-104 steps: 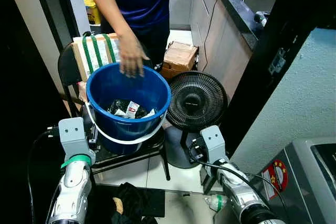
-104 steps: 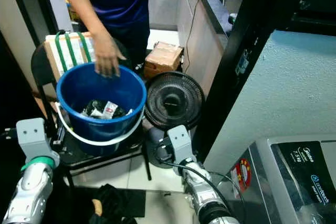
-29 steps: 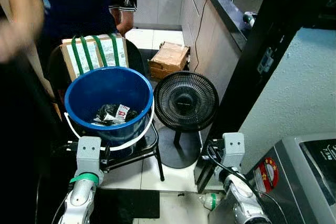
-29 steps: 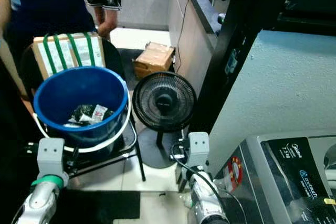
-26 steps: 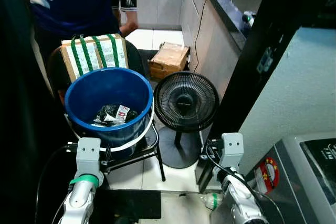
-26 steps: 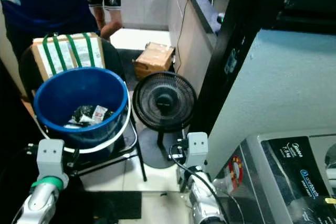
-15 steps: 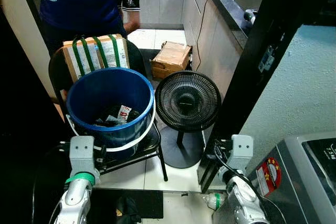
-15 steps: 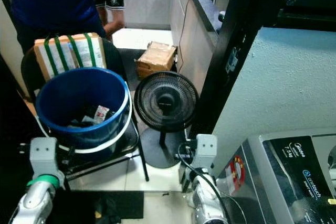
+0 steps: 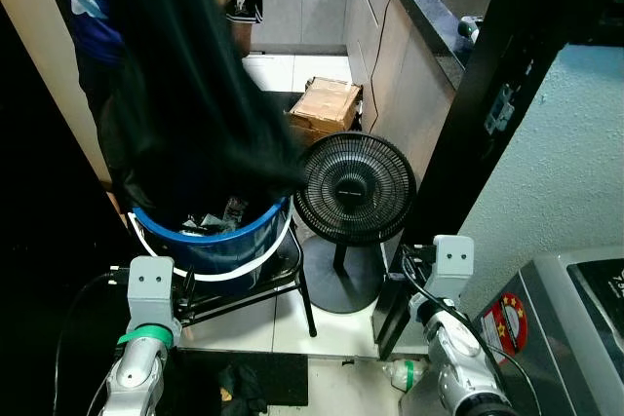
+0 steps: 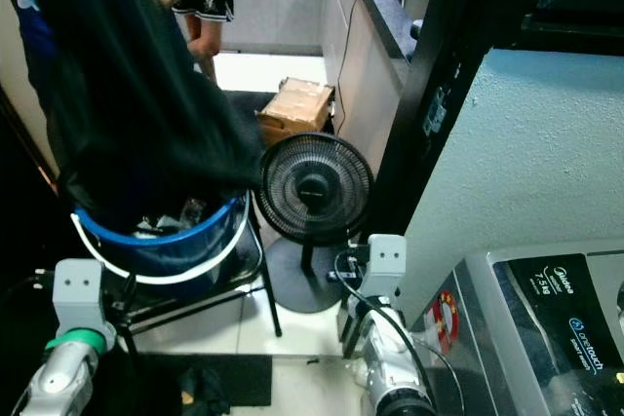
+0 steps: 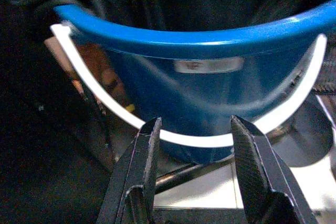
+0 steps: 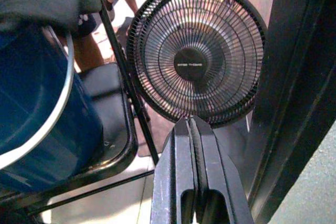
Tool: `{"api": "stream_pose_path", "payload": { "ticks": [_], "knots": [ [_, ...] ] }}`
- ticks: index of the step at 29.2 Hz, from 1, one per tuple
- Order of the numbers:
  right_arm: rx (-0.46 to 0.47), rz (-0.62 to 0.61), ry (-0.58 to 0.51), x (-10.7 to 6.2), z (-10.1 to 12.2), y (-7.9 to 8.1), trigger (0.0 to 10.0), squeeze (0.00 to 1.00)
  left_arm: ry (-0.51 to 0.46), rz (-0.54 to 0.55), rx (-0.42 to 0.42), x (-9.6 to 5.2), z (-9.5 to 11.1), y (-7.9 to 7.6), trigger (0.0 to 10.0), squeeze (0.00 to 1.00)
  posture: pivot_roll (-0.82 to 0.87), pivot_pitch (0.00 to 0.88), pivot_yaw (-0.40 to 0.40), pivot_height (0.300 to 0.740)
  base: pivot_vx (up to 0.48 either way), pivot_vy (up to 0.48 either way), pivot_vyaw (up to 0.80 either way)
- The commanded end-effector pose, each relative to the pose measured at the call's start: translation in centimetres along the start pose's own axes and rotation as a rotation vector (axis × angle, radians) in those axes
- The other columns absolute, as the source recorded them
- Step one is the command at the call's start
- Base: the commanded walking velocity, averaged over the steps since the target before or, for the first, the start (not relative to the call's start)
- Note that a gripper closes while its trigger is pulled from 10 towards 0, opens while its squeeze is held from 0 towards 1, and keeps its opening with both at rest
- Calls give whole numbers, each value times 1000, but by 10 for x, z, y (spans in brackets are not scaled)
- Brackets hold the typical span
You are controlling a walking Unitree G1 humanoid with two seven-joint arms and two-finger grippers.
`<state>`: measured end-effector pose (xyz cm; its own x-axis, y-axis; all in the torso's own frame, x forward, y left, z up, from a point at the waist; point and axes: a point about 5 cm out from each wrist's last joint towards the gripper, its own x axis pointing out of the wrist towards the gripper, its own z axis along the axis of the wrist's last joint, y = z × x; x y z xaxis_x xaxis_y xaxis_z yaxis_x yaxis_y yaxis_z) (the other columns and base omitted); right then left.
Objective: Clothes washing
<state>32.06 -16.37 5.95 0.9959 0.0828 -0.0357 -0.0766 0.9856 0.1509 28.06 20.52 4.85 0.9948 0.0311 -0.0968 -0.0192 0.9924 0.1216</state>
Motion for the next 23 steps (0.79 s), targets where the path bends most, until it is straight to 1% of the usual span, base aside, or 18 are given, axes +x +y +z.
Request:
{"api": "stream_pose_path", "payload": {
  "ticks": [1, 2, 3, 4, 5, 7, 8, 9, 10, 15, 16, 17, 18, 20, 21, 23],
  "knots": [
    [7, 1, 16, -2, -3, 0, 10000, 0, 18, -50, 10, 0, -4, -10, 10000, 0, 92, 7, 67, 740, 0, 0, 0],
    [7, 1, 16, -2, -3, 0, 10000, 0, 18, -50, 10, 0, -4, -10, 10000, 0, 92, 7, 67, 740, 0, 0, 0],
    [-11, 8, 23, -4, -4, -1, 10000, 0, 6, -64, -41, 3, 0, -17, 10000, 0, 89, 17, 66, 740, 0, 0, 0],
    [-11, 8, 23, -4, -4, -1, 10000, 0, 6, -64, -41, 3, 0, -17, 10000, 0, 89, 17, 66, 740, 0, 0, 0],
    [-7, -7, 36, -7, -7, -5, 10000, 0, -3, -103, -60, 6, 4, -28, 10000, 0, 89, 17, 36, 740, 0, 0, 0],
    [-7, -7, 36, -7, -7, -5, 10000, 0, -3, -103, -60, 6, 4, -28, 10000, 0, 89, 17, 36, 740, 0, 0, 0],
    [6, -17, 49, -10, -10, -9, 10000, 0, -15, -115, -84, 9, 8, -36, 10000, 0, 95, 23, 18, 740, 0, 0, 0],
    [6, -17, 49, -10, -10, -9, 10000, 0, -15, -115, -84, 9, 8, -36, 10000, 0, 95, 23, 18, 740, 0, 0, 0],
    [12, -20, 55, -10, -10, -11, 10000, 0, -12, -98, -123, 8, 8, -39, 10000, 0, 84, 29, 21, 740, 0, 0, 0],
    [15, -21, 57, -9, -9, -13, 10000, 0, -3, -92, -128, 5, 4, -39, 10000, 0, 84, 32, 23, 740, 0, 0, 0],
    [8, -16, 59, -7, -8, -13, 10000, 0, 15, -82, -127, 0, -2, -36, 10000, 0, 82, 33, 25, 740, 0, 0, 0],
    [8, -16, 59, -7, -8, -13, 10000, 0, 15, -82, -127, 0, -2, -36, 10000, 0, 82, 33, 25, 740, 0, 0, 0],
    [-1, -4, 66, -6, -8, -11, 10000, 0, 52, -49, -102, -5, -10, -27, 10000, 0, 84, 39, 25, 740, 0, 0, 0],
    [-1, -4, 66, -6, -8, -11, 10000, 0, 52, -49, -102, -5, -10, -27, 10000, 0, 84, 39, 25, 740, 0, 0, 0],
    [-4, 4, 89, -7, -12, -8, 10000, 0, 82, -17, -76, -9, -17, -19, 10000, 0, 88, 39, 25, 740, 0, 0, 0],
    [-4, 4, 89, -7, -12, -8, 10000, 0, 82, -17, -76, -9, -17, -19, 10000, 0, 88, 39, 25, 740, 0, 0, 0]
  ]
}}
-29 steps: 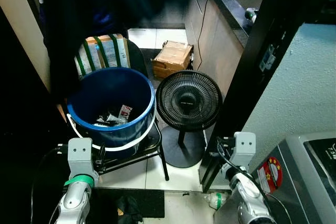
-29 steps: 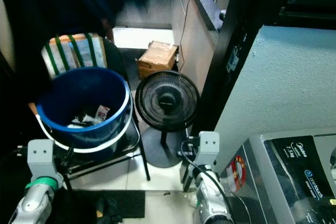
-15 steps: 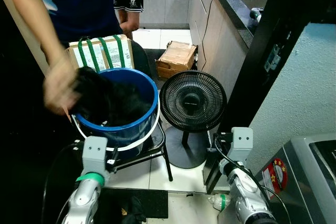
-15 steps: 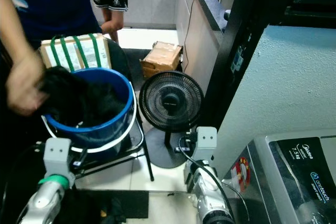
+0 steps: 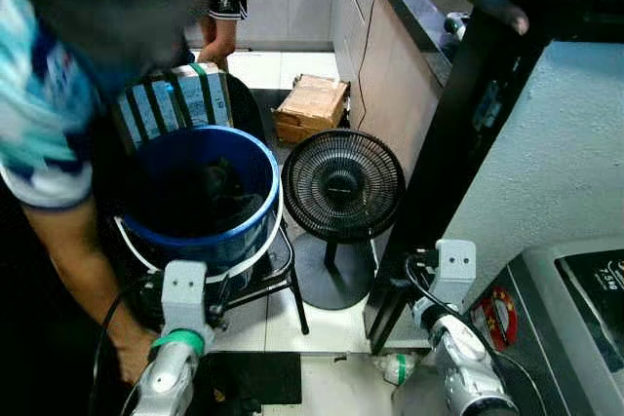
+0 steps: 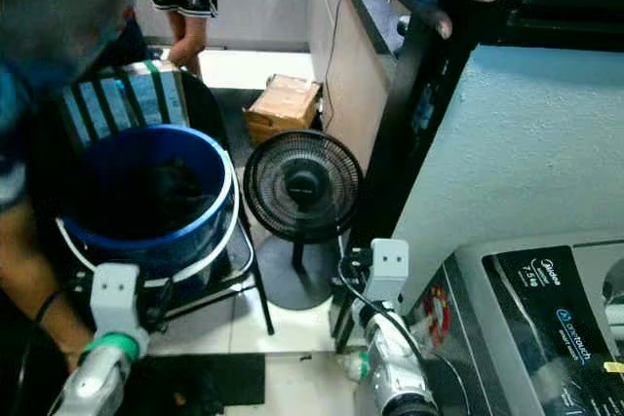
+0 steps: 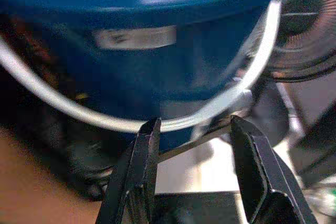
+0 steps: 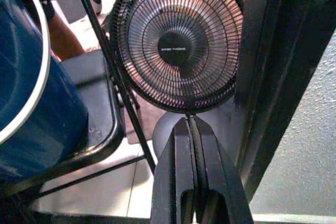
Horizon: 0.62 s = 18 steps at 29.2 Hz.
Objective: Clothes washing
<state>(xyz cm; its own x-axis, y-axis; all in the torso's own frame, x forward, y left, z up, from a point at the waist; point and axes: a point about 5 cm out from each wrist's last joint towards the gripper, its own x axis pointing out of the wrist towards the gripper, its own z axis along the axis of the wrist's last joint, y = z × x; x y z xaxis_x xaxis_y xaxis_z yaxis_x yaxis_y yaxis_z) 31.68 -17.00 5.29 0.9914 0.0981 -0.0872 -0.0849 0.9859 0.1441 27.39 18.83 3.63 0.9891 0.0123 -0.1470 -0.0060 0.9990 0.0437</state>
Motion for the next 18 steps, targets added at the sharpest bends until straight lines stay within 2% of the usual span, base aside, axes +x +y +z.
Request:
{"api": "stream_pose_path", "payload": {
  "ticks": [1, 5, 6, 7, 10, 13, 14, 15, 16, 17, 18],
  "knots": [
    [-2, 7, 53, -4, -11, 3, 10000, 0, 38, 23, 5, -4, -8, 6, 10000, 0, 94, 26, 34, 740, 0, 0, 0],
    [-9, 15, 83, -6, -17, 5, 10000, 0, 37, 18, 29, -1, -5, 9, 10000, 0, 102, 27, 29, 740, 0, 0, 0],
    [-10, 14, 88, -6, -18, 5, 10000, 0, 21, 9, 28, 3, 0, 6, 10000, 0, 106, 30, 23, 740, 0, 0, 0],
    [-16, 2, 68, -5, -14, 2, 10000, 0, -2, -3, 16, 6, 8, 1, 10000, 0, 113, 31, 18, 740, 0, 0, 0],
    [-3, -12, 37, -2, -8, -1, 10000, 0, -22, -28, 18, 9, 14, -4, 10000, 0, 121, 31, 20, 740, 0, 0, 0],
    [-29, 61, -43, 3, 6, 7, 10000, 0, -53, -99, 100, 6, 17, -11, 10000, 0, 115, 28, 36, 740, 0, 0, 0],
    [-29, 61, -43, 3, 6, 7, 10000, 0, -53, -99, 100, 6, 17, -11, 10000, 0, 115, 28, 36, 740, 0, 0, 0],
    [-110, 159, -61, 2, 8, 17, 10000, 0, -58, -106, 117, 5, 17, -10, 10000, 0, 109, 28, 47, 740, 0, 0, 0],
    [-231, 238, -67, 1, 9, 25, 10000, 0, -50, -98, 134, 3, 14, -8, 10000, 0, 107, 33, 55, 740, 0, 0, 0],
    [-231, 238, -67, 1, 9, 25, 10000, 0, -50, -98, 134, 3, 14, -8, 10000, 0, 107, 33, 55, 740, 0, 0, 0],
    [-315, 289, -69, 0, 8, 31, 10000, 0, -43, -90, 146, 3, 12, -7, 10000, 0, 104, 33, 58, 740, 0, 0, 0]
  ]
}}
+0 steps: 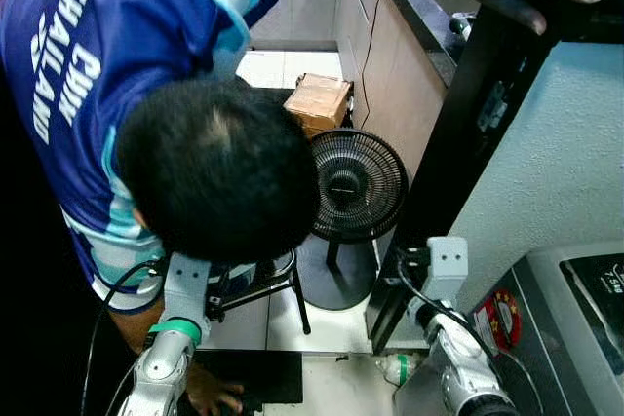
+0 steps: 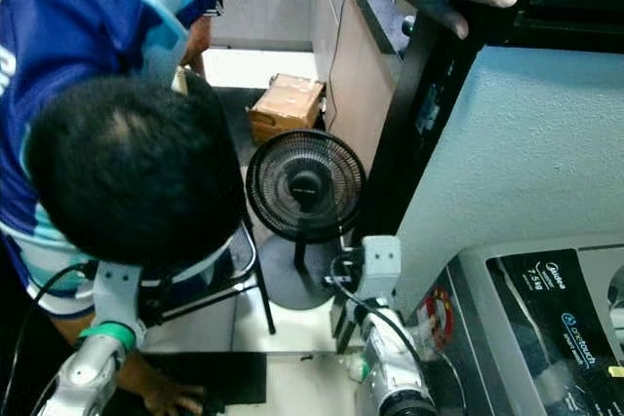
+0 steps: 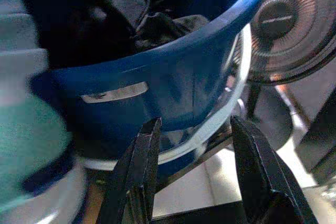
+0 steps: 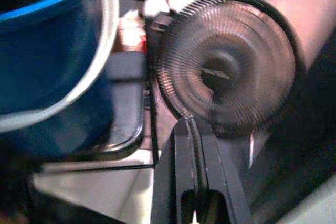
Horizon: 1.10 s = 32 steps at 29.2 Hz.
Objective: Clothes washing
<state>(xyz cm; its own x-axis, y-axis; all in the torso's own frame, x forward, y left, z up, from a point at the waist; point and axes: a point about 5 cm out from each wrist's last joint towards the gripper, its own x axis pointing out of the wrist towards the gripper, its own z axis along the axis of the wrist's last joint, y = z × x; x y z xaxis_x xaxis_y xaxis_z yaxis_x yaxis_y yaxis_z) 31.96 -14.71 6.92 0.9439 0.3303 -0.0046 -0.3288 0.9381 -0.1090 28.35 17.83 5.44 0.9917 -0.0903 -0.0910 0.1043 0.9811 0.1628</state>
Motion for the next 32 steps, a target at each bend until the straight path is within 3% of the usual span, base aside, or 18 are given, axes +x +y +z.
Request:
{"api": "stream_pose_path", "payload": {
  "ticks": [1, 6, 12, 22, 27, 29, 30, 32],
  "knots": [
    [-64, 63, 18, -2, -4, 8, 10000, 0, 48, 35, -14, -6, -12, 4, 10000, 0, 101, 31, 57, 740, 0, 0, 0],
    [14, -16, 44, -2, -7, -4, 10000, 0, 80, 95, -50, -6, -18, 8, 10000, 0, 107, 29, 33, 740, 0, 0, 0],
    [18, -22, 65, -4, -12, -1, 10000, 0, 69, 93, -68, -6, -17, 6, 10000, 0, 106, 27, 31, 740, 0, 0, 0],
    [45, -54, 73, -8, -17, 2, 10000, 0, 34, 15, -158, -13, -16, -4, 10000, 0, 109, 31, 29, 740, 0, 0, 0],
    [113, -101, 139, -20, -36, 1, 10000, 0, 123, 52, -229, -21, -36, -4, 10000, 0, 114, 31, 23, 740, 0, 0, 0],
    [185, -179, 212, -31, -52, -1, 10000, 0, 270, 51, -211, -25, -58, -8, 10000, 0, 113, 34, 23, 740, 0, 0, 0],
    [185, -179, 212, -31, -52, -1, 10000, 0, 270, 51, -211, -25, -58, -8, 10000, 0, 113, 34, 23, 740, 0, 0, 0],
    [282, -251, 307, -41, -69, -1, 10000, 0, 373, 70, -229, -29, -74, -10, 10000, 0, 95, 30, 23, 740, 0, 0, 0]
  ]
}}
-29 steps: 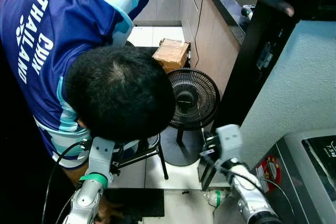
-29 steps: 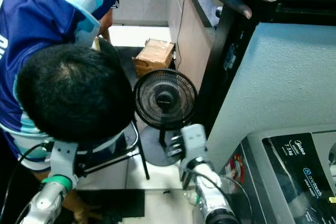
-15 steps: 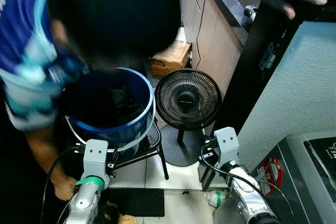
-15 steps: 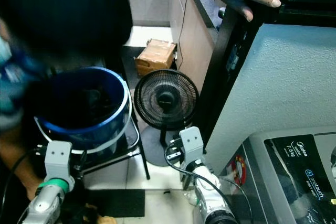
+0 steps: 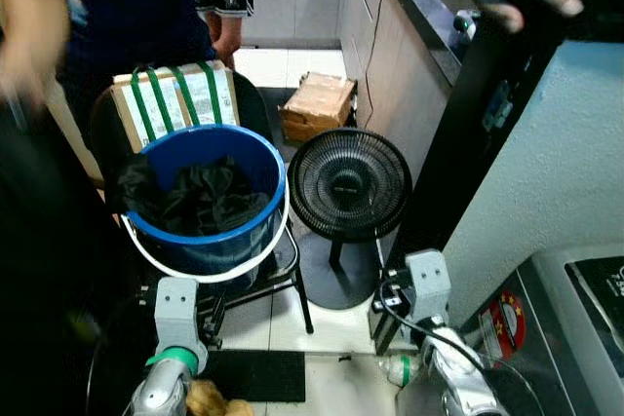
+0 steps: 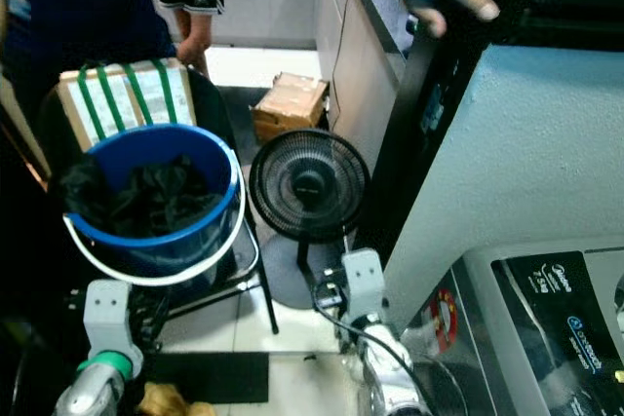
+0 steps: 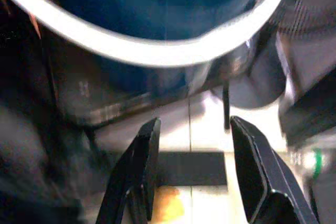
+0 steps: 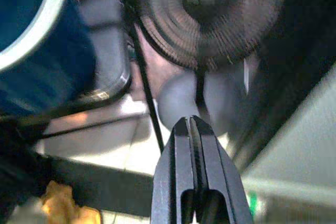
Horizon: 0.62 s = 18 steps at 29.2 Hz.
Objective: Clothes washing
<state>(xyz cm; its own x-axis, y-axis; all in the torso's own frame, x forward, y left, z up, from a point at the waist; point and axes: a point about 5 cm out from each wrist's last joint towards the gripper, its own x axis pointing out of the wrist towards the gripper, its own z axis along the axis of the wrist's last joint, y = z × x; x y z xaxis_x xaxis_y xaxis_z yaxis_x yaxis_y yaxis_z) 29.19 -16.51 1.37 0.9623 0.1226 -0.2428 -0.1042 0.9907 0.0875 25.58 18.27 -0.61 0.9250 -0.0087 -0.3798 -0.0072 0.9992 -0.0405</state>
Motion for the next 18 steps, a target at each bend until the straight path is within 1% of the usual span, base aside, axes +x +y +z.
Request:
{"api": "stream_pose_path", "payload": {
  "ticks": [1, 2, 3, 5, 6, 7, 8, 9, 10, 11, 12, 14, 16, 17, 18],
  "knots": [
    [71, -81, 152, -11, -28, -7, 10000, 0, 118, 38, -11, -4, -22, 3, 10000, 0, 88, 28, 23, 740, 0, 0, 0],
    [71, -81, 152, -11, -28, -7, 10000, 0, 118, 38, -11, -4, -22, 3, 10000, 0, 88, 28, 23, 740, 0, 0, 0],
    [74, -104, 211, -15, -37, -9, 10000, 0, 150, 53, -15, -5, -28, 4, 10000, 0, 88, 28, 23, 740, 0, 0, 0],
    [9, -114, 386, -31, -65, -11, 10000, 0, 260, 64, -34, -11, -49, 4, 10000, 0, 89, 26, 8, 740, 0, 0, 0],
    [9, -114, 386, -31, -65, -11, 10000, 0, 260, 64, -34, -11, -49, 4, 10000, 0, 89, 26, 8, 740, 0, 0, 0],
    [-14, -106, 434, -37, -72, -11, 10000, 0, 293, 65, -42, -14, -55, 3, 10000, 0, 89, 26, 8, 740, 0, 0, 0],
    [-12, -110, 473, -42, -79, -11, 10000, 0, 326, 69, -48, -17, -62, 2, 10000, 0, 94, 22, -16, 740, 0, 0, 0],
    [-3, -113, 489, -44, -82, -11, 10000, 0, 342, 72, -50, -19, -65, 2, 10000, 0, 94, 22, -16, 740, 0, 0, 0],
    [20, -124, 499, -45, -84, -10, 10000, 0, 369, 60, -10, -21, -70, 0, 10000, 0, 94, 22, -16, 740, 0, 0, 0],
    [20, -124, 499, -45, -84, -10, 10000, 0, 369, 60, -10, -21, -70, 0, 10000, 0, 94, 22, -16, 740, 0, 0, 0],
    [32, -125, 509, -46, -86, -7, 10000, 0, 397, 47, 2, -25, -76, -3, 10000, 0, 97, 19, -15, 740, 0, 0, 0],
    [38, -125, 515, -46, -88, -5, 10000, 0, 416, 38, 8, -27, -80, -5, 10000, 0, 97, 19, -15, 740, 0, 0, 0],
    [-22, -60, 575, -50, -95, 5, 10000, 0, 443, 67, -50, -31, -87, -7, 10000, 0, 97, 19, -15, 740, 0, 0, 0],
    [-22, -60, 575, -50, -95, 5, 10000, 0, 443, 67, -50, -31, -87, -7, 10000, 0, 97, 19, -15, 740, 0, 0, 0],
    [-72, -6, 634, -57, -105, 13, 10000, 0, 487, 78, -67, -35, -95, -9, 10000, 0, 82, 26, 0, 740, 0, 0, 0]
  ]
}}
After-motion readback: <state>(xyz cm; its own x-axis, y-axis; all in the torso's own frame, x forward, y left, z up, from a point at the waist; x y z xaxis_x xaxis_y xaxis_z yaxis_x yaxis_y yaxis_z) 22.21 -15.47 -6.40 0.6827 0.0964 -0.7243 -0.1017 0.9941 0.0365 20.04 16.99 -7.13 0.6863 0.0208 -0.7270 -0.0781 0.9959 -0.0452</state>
